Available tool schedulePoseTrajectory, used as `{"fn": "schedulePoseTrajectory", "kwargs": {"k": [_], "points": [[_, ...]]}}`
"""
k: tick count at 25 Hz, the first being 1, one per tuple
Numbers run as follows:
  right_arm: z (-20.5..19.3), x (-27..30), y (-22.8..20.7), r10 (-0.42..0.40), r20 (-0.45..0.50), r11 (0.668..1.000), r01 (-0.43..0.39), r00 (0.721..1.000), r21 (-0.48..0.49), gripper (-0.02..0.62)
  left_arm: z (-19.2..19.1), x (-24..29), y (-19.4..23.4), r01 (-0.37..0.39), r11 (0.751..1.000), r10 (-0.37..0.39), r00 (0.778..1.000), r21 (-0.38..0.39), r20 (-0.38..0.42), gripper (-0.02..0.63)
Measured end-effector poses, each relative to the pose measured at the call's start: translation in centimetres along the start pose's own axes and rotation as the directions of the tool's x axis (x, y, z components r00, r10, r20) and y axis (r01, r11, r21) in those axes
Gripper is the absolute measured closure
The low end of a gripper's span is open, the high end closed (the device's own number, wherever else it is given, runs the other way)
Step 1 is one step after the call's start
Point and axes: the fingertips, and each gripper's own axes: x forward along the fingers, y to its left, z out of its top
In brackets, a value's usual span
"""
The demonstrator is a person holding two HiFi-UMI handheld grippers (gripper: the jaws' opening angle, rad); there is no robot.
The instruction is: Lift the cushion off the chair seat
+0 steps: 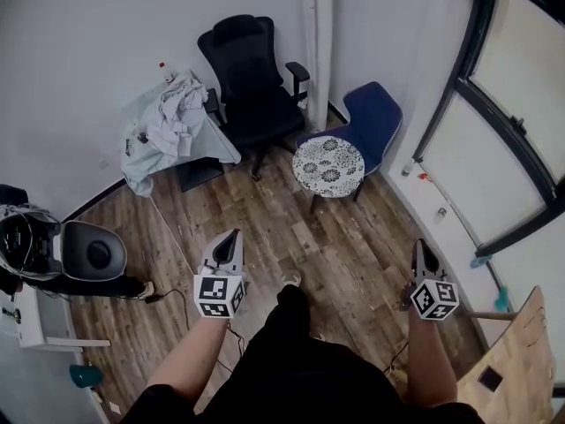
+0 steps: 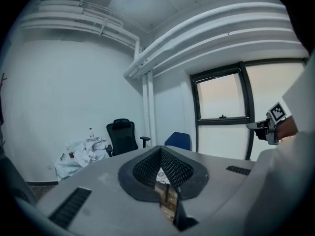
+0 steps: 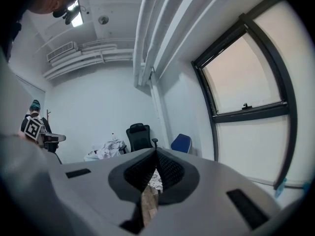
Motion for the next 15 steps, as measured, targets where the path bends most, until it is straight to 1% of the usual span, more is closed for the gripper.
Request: {"fn": "schedulePoseTrajectory", "kwargs": {"k": [3,7,9,12,15], "points": [[0.1,1.8,0.3,0.009,-0.009,1.000,-0.009,1.000,-0.011,0.584,0.0,2.1,1.2,0.001,1.000,-0.001,1.000,-0.005,0.005,0.601],[0.2,4.2,-0.4,-0.026,-0.023,1.000,0.025,0.999,-0.009,0.584,0.5,5.2,2.9,0.015,1.000,-0.015,1.000,-0.005,0.015,0.601],[0.9,5.6,-0.4,-0.033,-0.017,0.999,0.032,0.999,-0.040,0.584,0.6,6.8,4.1,0.015,1.000,-0.015,1.000,-0.021,0.022,0.601],[2.3,8.3,-0.7,-0.043,0.006,0.992,0.044,0.999,-0.121,0.584,0.6,9.9,4.8,0.022,0.999,-0.021,0.999,-0.041,0.023,0.601],[2.9,11.4,-1.7,-0.065,0.001,0.989,0.065,0.998,-0.130,0.584,0.7,13.5,4.9,0.052,0.998,-0.051,0.998,-0.019,0.030,0.601]]}}
